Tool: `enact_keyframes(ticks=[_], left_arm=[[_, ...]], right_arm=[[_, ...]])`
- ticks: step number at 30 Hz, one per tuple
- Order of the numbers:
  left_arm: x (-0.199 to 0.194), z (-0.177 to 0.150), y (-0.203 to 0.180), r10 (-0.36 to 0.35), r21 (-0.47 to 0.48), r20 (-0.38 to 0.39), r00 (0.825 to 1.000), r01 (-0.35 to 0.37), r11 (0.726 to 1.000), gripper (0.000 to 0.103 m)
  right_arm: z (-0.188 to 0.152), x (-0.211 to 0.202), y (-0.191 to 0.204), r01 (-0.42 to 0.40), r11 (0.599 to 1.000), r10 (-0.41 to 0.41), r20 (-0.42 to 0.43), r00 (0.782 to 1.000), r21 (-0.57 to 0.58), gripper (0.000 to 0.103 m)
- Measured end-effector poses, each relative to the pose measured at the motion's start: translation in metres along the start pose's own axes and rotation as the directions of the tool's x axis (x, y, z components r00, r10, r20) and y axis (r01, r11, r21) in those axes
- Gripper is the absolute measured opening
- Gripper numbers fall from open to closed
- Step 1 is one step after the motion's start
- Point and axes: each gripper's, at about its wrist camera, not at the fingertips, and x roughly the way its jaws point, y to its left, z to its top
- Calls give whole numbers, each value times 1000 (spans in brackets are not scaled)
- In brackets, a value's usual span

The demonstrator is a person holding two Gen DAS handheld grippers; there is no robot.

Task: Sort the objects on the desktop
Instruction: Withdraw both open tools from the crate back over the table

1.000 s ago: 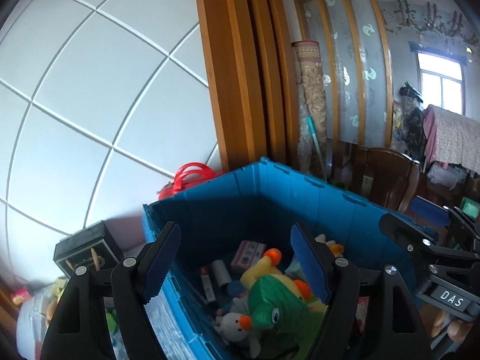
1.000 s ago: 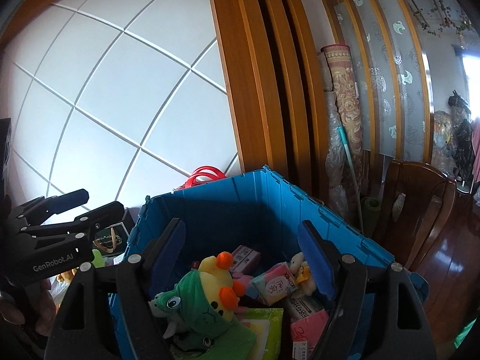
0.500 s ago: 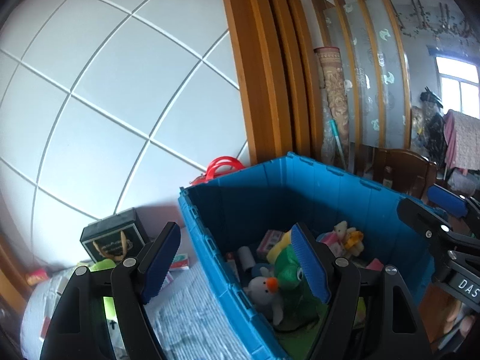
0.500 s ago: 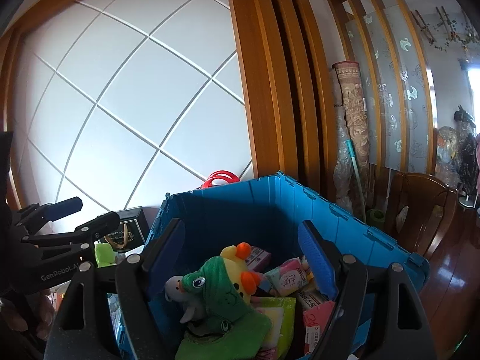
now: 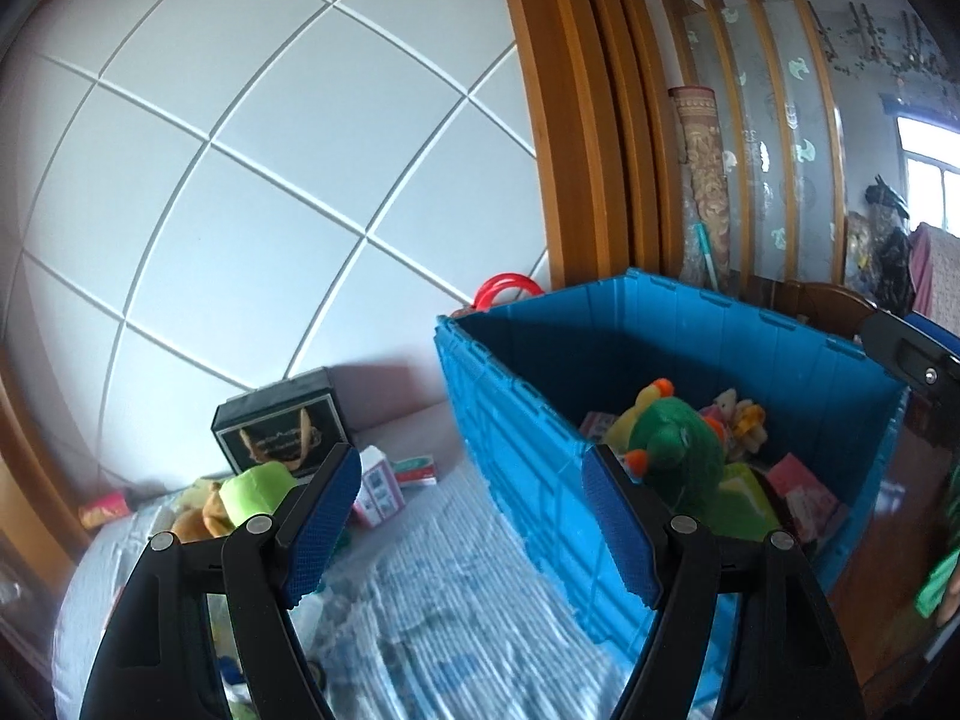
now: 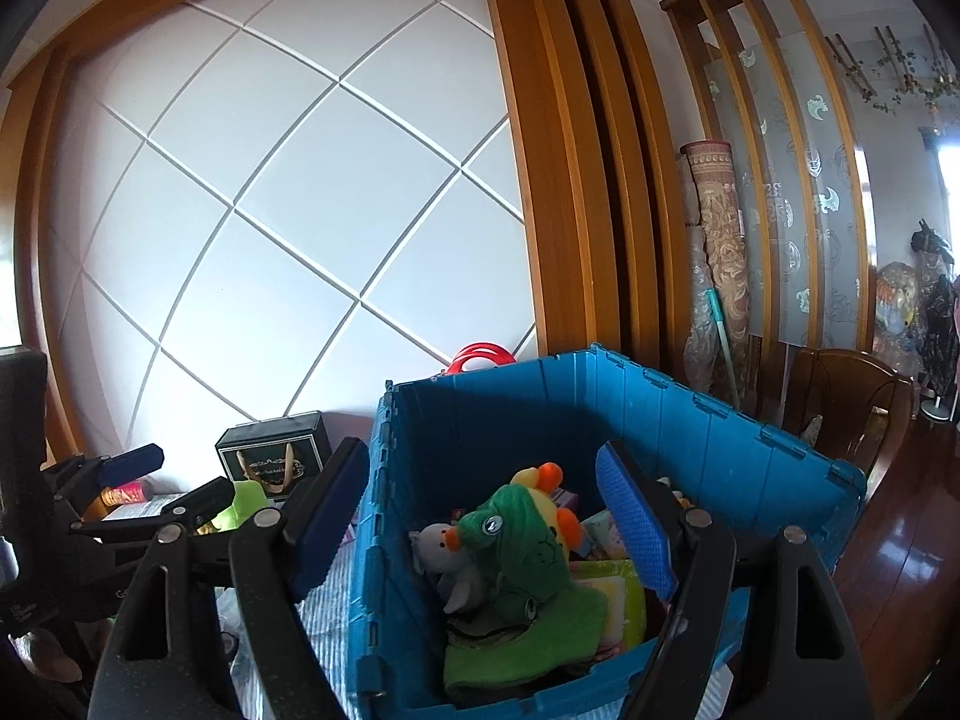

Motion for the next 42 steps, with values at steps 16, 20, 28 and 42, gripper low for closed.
enact_keyframes(ticks=[16,20,28,42], left_arm=[[-67,-80,106,19,-37,-38,999,-20,999,76],[-76,-95,126,51,-52,-51,997,-53,997,76],[-76,-136,166,174,-91,-126,977,-186,978,76],[-27,-239,244,324,-239,-385,864,-433,869,76]], right_arm=[[-46,-79,113,14,1000,-15,-27,1000,-23,78],[-53,-81,132,-17,999,16,-42,999,-29,78],[-70,-52,176,-166,984,160,-86,983,-63,78],[-98,37,222,-384,913,343,-250,905,-138,78]])
